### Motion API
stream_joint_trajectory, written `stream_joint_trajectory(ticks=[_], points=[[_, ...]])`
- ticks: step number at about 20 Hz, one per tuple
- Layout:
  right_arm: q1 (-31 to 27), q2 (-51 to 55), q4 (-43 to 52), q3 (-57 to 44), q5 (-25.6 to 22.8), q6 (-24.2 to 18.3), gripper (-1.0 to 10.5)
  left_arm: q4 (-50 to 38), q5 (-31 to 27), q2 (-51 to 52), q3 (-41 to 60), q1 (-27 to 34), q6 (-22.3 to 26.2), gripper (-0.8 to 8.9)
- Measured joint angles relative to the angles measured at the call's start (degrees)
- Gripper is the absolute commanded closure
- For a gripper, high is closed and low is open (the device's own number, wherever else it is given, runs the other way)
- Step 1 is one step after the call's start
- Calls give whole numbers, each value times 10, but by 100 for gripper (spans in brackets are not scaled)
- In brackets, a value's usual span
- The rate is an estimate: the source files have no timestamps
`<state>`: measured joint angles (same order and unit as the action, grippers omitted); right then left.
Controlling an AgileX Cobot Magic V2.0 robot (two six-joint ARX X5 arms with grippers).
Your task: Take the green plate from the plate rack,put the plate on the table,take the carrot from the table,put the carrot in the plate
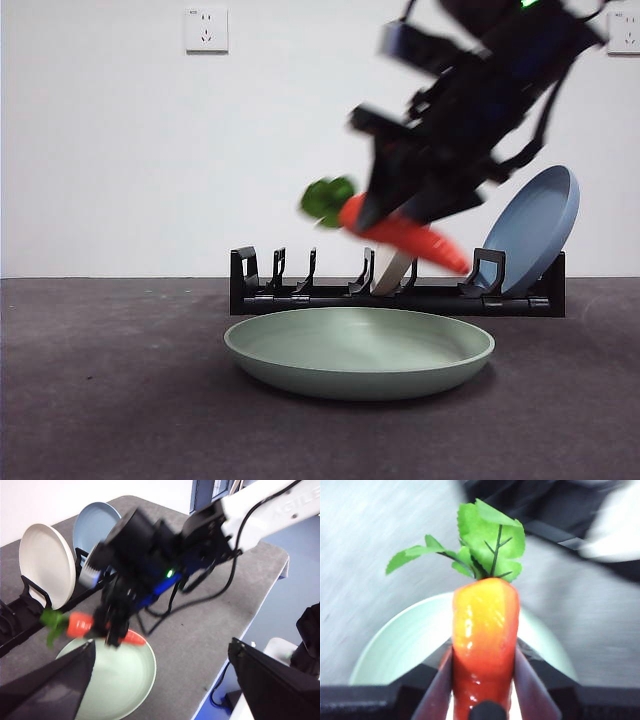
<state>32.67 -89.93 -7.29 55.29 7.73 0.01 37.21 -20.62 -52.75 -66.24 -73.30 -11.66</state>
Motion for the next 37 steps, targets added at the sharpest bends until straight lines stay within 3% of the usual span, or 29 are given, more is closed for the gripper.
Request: stream_joint_trajectory(ticks=[3,8,9,12,13,17,21,29,32,34,37], points=[[35,-54,16,0,-18,2,963,7,0,0,0,0,0,365],[44,-126,37,0,-19,6,945,12,0,0,0,0,0,365],[44,-128,40,2,-19,7,895,16,0,0,0,0,0,365],[45,-128,40,2,-19,9,519,34,0,0,0,0,0,365],[45,-127,39,2,-19,9,441,39,0,0,0,0,0,365],[44,-90,11,1,-19,10,434,50,0,0,0,0,0,365],[44,26,-36,1,-30,12,438,52,0,0,0,0,0,365],[44,324,-354,1,-32,26,443,90,0,0,0,0,0,374],[44,411,-487,1,1,42,444,116,1,0,0,0,0,374],[44,450,-542,1,34,48,447,130,2,0,0,0,0,374],[44,486,-572,1,43,52,483,149,3,0,0,0,0,421]])
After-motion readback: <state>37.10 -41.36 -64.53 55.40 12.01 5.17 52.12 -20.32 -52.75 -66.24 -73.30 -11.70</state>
